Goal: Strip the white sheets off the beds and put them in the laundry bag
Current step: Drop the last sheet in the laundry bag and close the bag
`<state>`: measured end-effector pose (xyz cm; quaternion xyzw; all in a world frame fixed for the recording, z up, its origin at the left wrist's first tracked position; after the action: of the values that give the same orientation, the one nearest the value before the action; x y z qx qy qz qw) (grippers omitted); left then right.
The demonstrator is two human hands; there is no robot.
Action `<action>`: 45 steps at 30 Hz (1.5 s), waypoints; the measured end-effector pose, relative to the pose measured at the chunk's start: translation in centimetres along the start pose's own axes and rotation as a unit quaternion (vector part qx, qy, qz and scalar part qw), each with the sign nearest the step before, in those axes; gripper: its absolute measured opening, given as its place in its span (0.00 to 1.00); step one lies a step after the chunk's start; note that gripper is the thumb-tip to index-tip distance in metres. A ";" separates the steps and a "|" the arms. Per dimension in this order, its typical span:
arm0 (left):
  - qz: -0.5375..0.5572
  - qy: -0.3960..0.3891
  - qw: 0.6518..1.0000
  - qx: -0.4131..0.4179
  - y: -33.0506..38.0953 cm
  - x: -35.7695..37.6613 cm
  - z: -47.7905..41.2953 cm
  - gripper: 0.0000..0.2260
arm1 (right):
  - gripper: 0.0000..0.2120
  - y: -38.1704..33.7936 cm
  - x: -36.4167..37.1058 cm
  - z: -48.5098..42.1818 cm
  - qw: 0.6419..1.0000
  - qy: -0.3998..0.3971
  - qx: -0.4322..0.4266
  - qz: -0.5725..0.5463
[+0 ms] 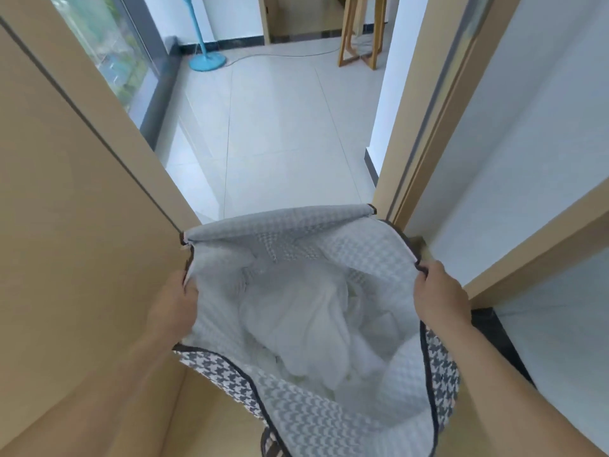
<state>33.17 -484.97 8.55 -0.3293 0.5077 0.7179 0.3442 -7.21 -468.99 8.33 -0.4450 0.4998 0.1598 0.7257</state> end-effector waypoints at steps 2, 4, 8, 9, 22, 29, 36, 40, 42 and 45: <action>-0.031 -0.039 0.998 -0.039 -3.2 3.4 -1.0 0.11 | 0.16 2.2 3.5 -0.1 0.993 -0.107 0.020 0.041; -0.044 -0.046 0.995 -0.077 -6.1 6.5 -1.7 0.12 | 0.16 3.9 6.1 0.2 0.988 -0.147 0.028 0.041; -0.067 -0.060 0.988 -0.122 -9.4 9.1 -3.1 0.11 | 0.11 5.6 8.9 -0.5 0.973 -0.205 0.035 0.101; -0.087 -0.072 0.984 -0.135 -10.2 9.2 -3.8 0.10 | 0.09 5.6 9.4 -0.7 0.964 -0.235 0.036 0.123; 0.049 -0.096 0.965 -0.239 -6.0 10.5 -15.4 0.35 | 0.40 3.0 12.6 -11.8 0.964 -0.235 0.082 0.093; 0.176 -0.039 0.936 -0.302 -5.0 13.3 -21.1 0.20 | 0.26 1.4 17.7 -24.4 0.974 -0.223 0.030 0.034; 0.240 0.008 0.936 -0.257 -6.2 14.7 -22.0 0.07 | 0.35 2.4 22.9 -28.7 0.959 -0.234 0.111 -0.110; 0.278 0.004 0.931 -0.235 -6.4 14.0 -21.7 0.09 | 0.35 3.9 24.9 -30.2 0.943 -0.250 0.144 -0.168; 0.299 0.025 0.922 -0.245 -6.4 13.1 -21.5 0.10 | 0.33 3.8 24.5 -30.9 0.950 -0.217 0.103 -0.198; 0.361 0.040 0.898 -0.249 -5.7 10.9 -21.0 0.06 | 0.33 3.0 22.6 -31.9 0.942 -0.166 0.070 -0.284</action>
<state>34.52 -501.84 -8.93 -0.2268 0.4096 0.8821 -0.0522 -17.70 -497.85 -16.12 -0.4835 0.2352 -0.0165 0.8430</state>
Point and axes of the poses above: each hand's wrist, its own z-axis away from the middle knuckle, its own x-axis out of the palm, y = z × x, the point moved 4 cm from there along -z, towards the middle knuckle, and after that the axes turned 10 degrees about -x, right-handed, at the moved point
